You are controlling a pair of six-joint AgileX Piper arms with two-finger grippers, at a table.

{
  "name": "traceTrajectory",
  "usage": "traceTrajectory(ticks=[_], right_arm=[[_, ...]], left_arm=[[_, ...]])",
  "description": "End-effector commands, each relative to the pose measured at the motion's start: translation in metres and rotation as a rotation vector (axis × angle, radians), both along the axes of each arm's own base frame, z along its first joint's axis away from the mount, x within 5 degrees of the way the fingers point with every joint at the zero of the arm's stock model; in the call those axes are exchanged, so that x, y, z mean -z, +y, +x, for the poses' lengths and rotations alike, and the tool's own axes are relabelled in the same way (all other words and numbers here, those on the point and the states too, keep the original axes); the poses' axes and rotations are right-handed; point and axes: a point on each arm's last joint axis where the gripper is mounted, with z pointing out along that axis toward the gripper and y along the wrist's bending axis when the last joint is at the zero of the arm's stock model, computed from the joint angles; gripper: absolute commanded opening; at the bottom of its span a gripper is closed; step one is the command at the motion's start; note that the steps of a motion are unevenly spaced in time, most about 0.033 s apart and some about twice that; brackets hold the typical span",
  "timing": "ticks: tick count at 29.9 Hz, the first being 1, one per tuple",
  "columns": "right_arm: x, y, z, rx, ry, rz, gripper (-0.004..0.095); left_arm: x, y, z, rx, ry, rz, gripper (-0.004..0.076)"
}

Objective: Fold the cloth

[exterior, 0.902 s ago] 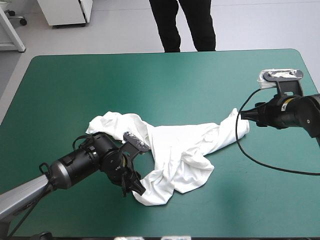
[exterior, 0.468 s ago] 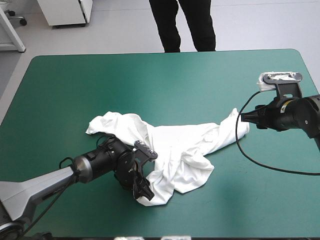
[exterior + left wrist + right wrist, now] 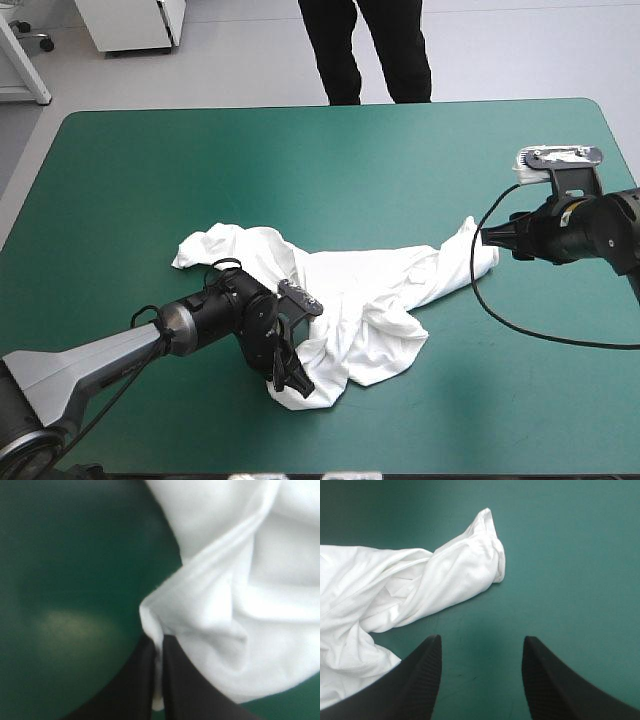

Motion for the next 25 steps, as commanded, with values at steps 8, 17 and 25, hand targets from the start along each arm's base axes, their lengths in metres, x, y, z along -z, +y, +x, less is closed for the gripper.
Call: traceTrajectory(ticks=[8,17,25], right_arm=[[0.022,0.007,0.039,0.023,0.068,0.010,0.0471],[0.074,0.015,0.091,0.029,0.171,-0.037,0.0525],[0.111,-0.011,0.121,0.098,0.253,-0.019,0.0568]], left_arm=[[0.005,-0.008,-0.004,-0.021,0.038,-0.058,-0.0009],[0.005,-0.009,-0.006,-0.034,0.058,-0.071,-0.0009],[0.005,-0.009,-0.006,-0.034,0.058,-0.070,-0.0009]])
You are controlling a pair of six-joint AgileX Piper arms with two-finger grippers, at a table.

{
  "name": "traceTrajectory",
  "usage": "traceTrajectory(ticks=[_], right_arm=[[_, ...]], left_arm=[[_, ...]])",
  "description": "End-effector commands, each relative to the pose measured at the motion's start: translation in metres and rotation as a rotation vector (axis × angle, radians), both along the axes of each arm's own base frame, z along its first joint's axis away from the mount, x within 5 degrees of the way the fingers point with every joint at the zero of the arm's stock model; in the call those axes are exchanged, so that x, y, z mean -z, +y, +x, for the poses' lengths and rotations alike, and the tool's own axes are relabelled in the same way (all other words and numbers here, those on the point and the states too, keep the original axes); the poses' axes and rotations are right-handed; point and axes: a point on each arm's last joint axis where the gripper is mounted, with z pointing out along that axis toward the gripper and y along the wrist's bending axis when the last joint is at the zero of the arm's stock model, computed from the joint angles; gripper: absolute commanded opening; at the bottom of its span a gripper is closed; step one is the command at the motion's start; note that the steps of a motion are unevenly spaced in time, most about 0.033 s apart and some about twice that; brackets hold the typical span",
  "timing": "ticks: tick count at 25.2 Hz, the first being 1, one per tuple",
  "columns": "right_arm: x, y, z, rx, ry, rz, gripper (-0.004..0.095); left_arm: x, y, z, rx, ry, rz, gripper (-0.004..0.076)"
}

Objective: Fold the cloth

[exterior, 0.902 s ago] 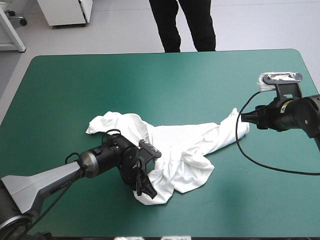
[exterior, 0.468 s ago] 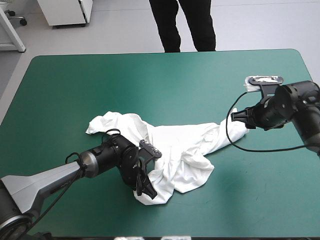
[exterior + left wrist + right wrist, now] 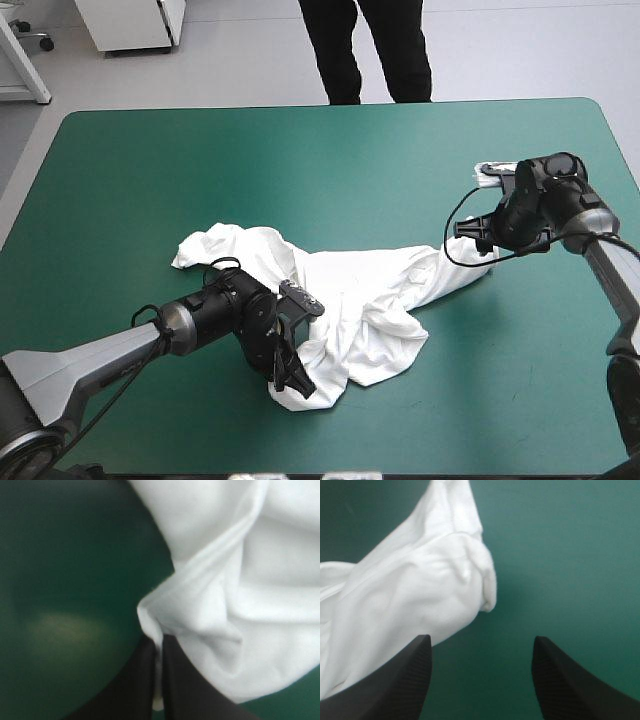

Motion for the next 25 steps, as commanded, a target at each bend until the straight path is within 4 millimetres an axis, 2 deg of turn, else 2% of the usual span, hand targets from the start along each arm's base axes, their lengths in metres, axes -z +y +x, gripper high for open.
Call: traceTrajectory(ticks=[1,6,11,19,21,22,23,25], right_arm=[[-0.007,-0.015,0.008,0.014,-0.060,0.019,0.0567],[0.012,-0.021,0.022,0.020,-0.041,0.042,0.0562],[0.034,-0.017,0.035,0.025,-0.021,0.078,0.0547],[0.074,-0.010,0.046,0.021,0.102,0.144,0.0438],[0.076,-0.010,0.044,0.021,0.125,0.148,0.0293],[0.074,-0.009,0.043,0.002,0.133,0.147,0.0099],[0.072,-0.009,0.041,-0.012,0.133,0.144,0.0022],[0.054,-0.010,0.036,-0.024,0.090,0.141,-0.0018]], left_arm=[[0.005,-0.008,-0.005,-0.040,0.047,-0.052,-0.0009],[0.005,-0.008,-0.005,-0.040,0.045,-0.053,-0.0009],[0.005,-0.008,-0.005,-0.038,0.044,-0.055,-0.0009],[0.005,-0.008,-0.005,-0.038,0.044,-0.055,-0.0009],[0.005,-0.008,-0.005,-0.038,0.044,-0.055,-0.0009],[0.005,-0.008,-0.004,-0.042,0.044,-0.055,-0.0009],[0.004,-0.008,-0.004,-0.045,0.043,-0.056,-0.0009],[-0.006,-0.010,0.001,-0.032,0.005,-0.060,-0.0009]])
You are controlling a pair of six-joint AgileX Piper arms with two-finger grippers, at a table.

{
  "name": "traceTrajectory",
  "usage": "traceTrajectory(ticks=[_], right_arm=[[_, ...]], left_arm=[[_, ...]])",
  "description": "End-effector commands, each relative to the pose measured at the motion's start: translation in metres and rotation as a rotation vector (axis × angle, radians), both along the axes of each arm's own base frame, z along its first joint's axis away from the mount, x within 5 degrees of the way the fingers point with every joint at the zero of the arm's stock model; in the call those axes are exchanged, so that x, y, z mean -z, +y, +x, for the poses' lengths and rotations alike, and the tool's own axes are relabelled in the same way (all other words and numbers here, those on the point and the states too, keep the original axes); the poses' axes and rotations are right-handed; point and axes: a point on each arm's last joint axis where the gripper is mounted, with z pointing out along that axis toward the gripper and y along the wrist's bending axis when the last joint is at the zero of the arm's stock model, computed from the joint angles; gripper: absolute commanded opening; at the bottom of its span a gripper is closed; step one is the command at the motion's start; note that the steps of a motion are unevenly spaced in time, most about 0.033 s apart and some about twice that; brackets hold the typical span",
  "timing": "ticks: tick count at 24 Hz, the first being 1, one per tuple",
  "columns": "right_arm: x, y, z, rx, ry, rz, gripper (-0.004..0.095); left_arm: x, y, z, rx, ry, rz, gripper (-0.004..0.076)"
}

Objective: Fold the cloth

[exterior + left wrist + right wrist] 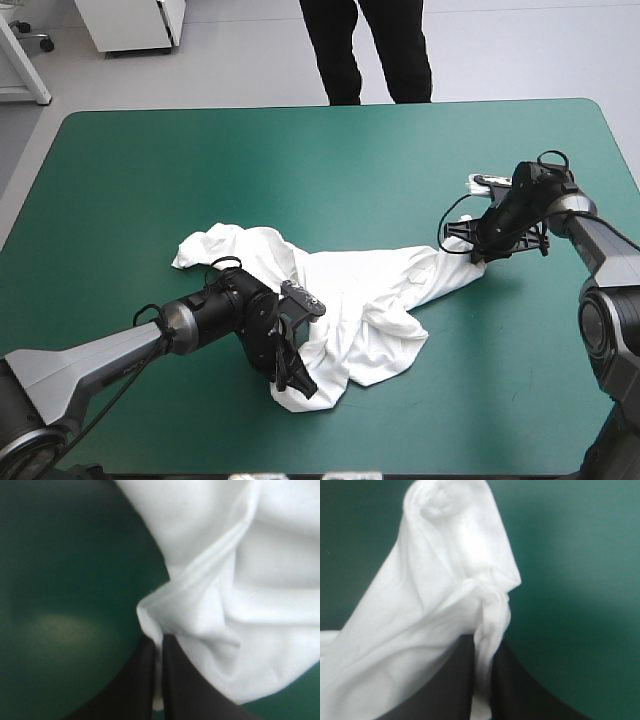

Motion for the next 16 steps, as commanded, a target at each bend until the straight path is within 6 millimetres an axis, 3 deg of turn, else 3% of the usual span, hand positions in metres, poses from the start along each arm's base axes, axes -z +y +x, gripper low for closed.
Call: traceTrajectory(ticks=[1,4,7,8,16], right_arm=[[-0.032,-0.004,-0.011,-0.024,-0.069,-0.023,-0.0017],[-0.081,-0.006,-0.029,-0.030,-0.212,-0.028,-0.0017],[-0.135,-0.007,-0.053,-0.045,-0.378,-0.029,-0.0017],[-0.158,-0.008,-0.064,-0.044,-0.444,-0.027,-0.0017],[-0.260,-0.010,-0.121,-0.056,-0.786,-0.025,-0.0017]], left_arm=[[-0.011,-0.007,0.003,-0.026,-0.031,-0.039,-0.0009],[-0.059,0.006,0.024,-0.092,-0.209,-0.026,-0.0009],[-0.130,0.028,0.040,-0.178,-0.374,-0.123,-0.0009],[-0.163,0.040,0.043,-0.222,-0.448,-0.174,-0.0009],[-0.289,0.089,0.031,-0.330,-0.831,-0.259,-0.0009]])
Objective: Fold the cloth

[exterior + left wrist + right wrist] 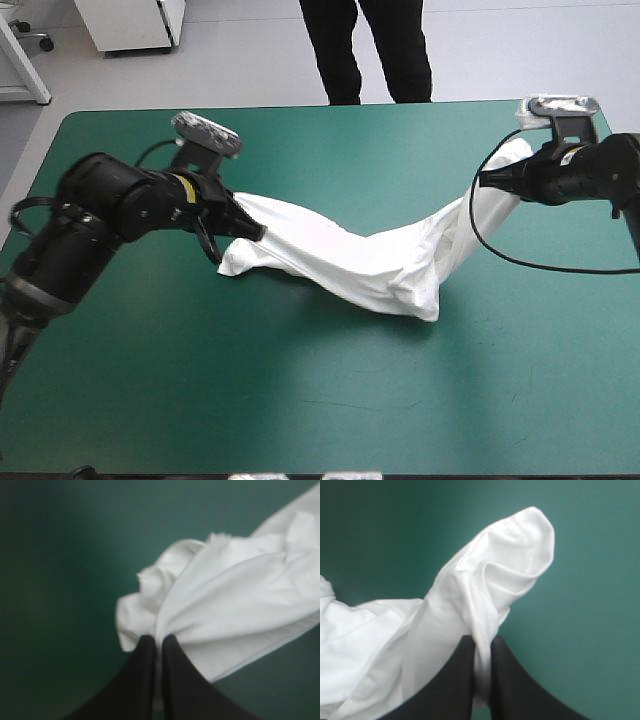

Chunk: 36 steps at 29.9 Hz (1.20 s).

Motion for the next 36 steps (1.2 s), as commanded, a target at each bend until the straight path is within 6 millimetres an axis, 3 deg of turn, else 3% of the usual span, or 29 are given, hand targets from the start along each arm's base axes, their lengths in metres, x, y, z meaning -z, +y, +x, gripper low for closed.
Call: traceTrajectory(ticks=[1,8,20,29,32,36], right_arm=[[-0.062,-0.003,-0.034,0.001,-0.245,0.003,-0.0017],[-0.131,-0.004,-0.081,-0.032,-0.482,0.011,-0.0017],[-0.226,0.002,-0.166,-0.131,-0.932,0.080,-0.0017],[-0.263,-0.001,-0.226,-0.136,-1.212,0.100,-0.0017],[-0.262,-0.001,-0.228,-0.140,-1.193,0.090,-0.0017],[-0.250,0.001,-0.222,-0.158,-1.057,0.077,-0.0017]], left_arm=[[-0.069,0.025,-0.021,-0.053,-0.244,-0.063,-0.0009],[-0.153,0.058,-0.059,-0.113,-0.560,-0.186,-0.0009],[-0.231,0.097,-0.123,-0.099,-0.997,-0.396,-0.0009],[-0.265,0.108,-0.171,0.078,-1.282,-0.562,-0.0009],[-0.264,0.111,-0.176,0.080,-1.268,-0.552,-0.0009],[-0.247,0.110,-0.170,0.076,-1.090,-0.448,-0.0009]])
